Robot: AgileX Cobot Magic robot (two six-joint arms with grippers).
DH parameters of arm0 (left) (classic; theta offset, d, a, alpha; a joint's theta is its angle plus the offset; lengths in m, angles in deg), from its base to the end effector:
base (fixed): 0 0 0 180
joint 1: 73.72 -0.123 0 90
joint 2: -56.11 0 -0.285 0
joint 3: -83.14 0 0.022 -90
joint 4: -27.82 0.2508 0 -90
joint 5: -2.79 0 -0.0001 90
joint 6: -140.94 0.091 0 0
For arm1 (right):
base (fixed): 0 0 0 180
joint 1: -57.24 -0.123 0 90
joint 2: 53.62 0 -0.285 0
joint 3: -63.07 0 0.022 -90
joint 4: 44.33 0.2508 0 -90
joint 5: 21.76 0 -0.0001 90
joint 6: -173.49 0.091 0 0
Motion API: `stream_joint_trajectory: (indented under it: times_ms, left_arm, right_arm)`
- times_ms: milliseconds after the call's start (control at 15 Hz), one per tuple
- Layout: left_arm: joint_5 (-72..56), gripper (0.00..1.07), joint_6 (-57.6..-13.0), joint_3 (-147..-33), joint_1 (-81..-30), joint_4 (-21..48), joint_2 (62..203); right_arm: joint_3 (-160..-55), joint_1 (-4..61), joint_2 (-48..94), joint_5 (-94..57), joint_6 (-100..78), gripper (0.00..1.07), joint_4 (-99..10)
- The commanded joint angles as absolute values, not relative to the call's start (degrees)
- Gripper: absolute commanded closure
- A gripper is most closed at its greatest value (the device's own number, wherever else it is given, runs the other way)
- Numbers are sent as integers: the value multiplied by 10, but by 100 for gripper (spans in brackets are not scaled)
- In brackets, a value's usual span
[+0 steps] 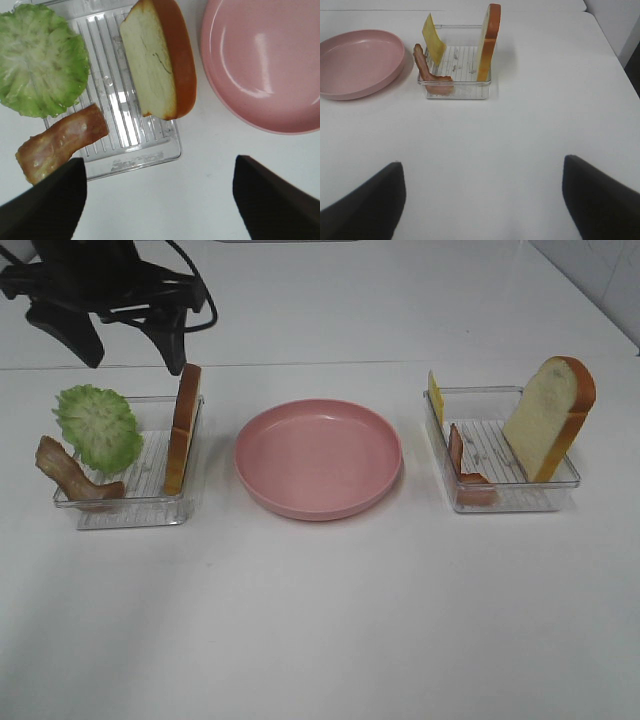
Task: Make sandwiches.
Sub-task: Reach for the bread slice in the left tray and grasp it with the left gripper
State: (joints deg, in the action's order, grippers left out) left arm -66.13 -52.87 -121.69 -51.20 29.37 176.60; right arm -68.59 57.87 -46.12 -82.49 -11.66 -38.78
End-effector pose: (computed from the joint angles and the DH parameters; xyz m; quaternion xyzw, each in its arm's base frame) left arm 0.3893 -0.1589 0.2780 0.0784 0.9878 -0.0293 0.1316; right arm -0.0062 0.0078 0.2787 -0.0356 0.8489 0.0218 0.5268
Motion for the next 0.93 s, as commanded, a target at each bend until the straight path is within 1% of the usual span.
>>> stream_joint_trajectory:
  times_ms: [67,200,333,467,600,800,933]
  left_arm:
    - [-688,31,-566,-1250,-491,333,1801]
    - [-684,31,-577,-1276,-480,340,1835]
    - [-688,31,-585,-1283,-479,345,1856]
    - [-685,31,-596,-1283,-479,364,1865]
    - [-654,31,-599,-1283,-479,368,1868]
    - [-629,37,-603,-1283,-490,367,1877]
    - [-630,38,-603,-1283,-499,353,1884]
  right_arm:
    - [-686,583,-471,-825,-125,27,-389]
    - [-686,583,-471,-825,-125,27,-389]
    - [-686,583,-471,-825,-125,27,-389]
    - [-686,583,-471,-825,-125,27,-389]
    - [-686,583,-471,-825,-125,27,-389]
    - [-686,583,-471,-825,-125,27,-389]
    - [-686,583,-471,-825,-125,27,-389]
